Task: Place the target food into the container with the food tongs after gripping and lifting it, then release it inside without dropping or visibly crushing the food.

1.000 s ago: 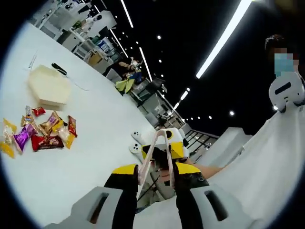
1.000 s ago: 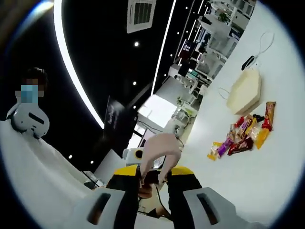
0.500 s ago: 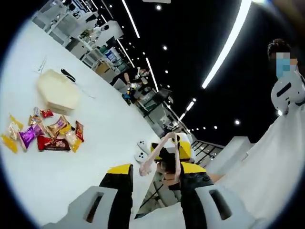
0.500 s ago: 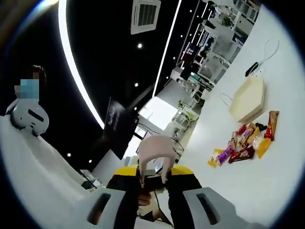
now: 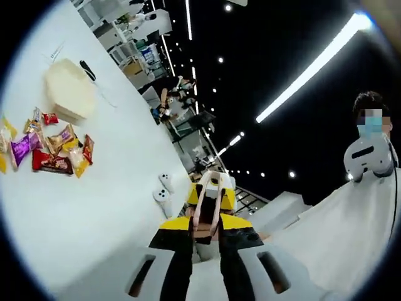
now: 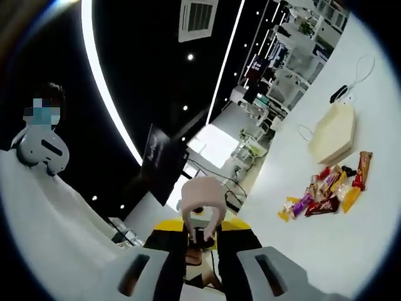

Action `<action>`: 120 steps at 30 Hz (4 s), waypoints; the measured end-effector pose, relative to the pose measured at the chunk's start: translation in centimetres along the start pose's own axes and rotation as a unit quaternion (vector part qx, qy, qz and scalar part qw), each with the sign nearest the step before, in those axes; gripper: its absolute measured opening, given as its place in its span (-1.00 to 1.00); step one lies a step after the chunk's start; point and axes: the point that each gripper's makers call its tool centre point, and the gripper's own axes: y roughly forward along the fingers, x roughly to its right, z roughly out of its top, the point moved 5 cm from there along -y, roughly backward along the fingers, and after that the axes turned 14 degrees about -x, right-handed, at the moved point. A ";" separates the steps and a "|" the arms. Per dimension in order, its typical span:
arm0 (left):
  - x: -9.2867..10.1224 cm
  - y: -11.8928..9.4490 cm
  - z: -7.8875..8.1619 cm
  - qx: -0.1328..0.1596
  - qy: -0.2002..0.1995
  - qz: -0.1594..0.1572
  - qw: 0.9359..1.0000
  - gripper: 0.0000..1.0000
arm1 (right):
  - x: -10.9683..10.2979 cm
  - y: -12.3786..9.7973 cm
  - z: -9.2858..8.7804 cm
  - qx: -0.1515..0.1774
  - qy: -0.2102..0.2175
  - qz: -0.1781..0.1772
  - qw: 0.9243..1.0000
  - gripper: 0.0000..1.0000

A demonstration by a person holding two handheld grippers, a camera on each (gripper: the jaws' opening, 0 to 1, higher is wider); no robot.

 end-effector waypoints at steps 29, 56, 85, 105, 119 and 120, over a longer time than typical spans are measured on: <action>1.6 0.1 -1.6 -0.068 0.038 -0.005 0.997 -0.95 | -1.4 1.5 -2.0 -0.046 -0.012 0.015 0.999 -0.64; 2.3 -0.9 1.0 0.021 0.103 -0.006 0.994 -0.77 | -2.2 1.9 -0.1 -0.002 -0.083 0.017 0.996 -0.64; 3.1 0.0 2.4 -0.017 0.153 -0.013 0.988 -0.93 | -2.9 2.0 1.1 -0.026 -0.080 0.020 0.996 -0.60; 3.3 0.8 1.7 0.047 0.136 -0.029 0.989 -0.90 | -3.2 2.2 1.9 -0.012 -0.058 0.018 0.998 -0.60; 3.3 1.3 1.8 0.031 0.080 -0.036 0.996 -0.59 | -2.9 1.8 2.3 -0.029 -0.028 0.025 0.999 -0.55; 3.4 1.2 1.8 0.034 0.084 -0.034 0.995 -0.55 | -2.9 1.9 2.3 -0.029 -0.029 0.025 0.999 -0.54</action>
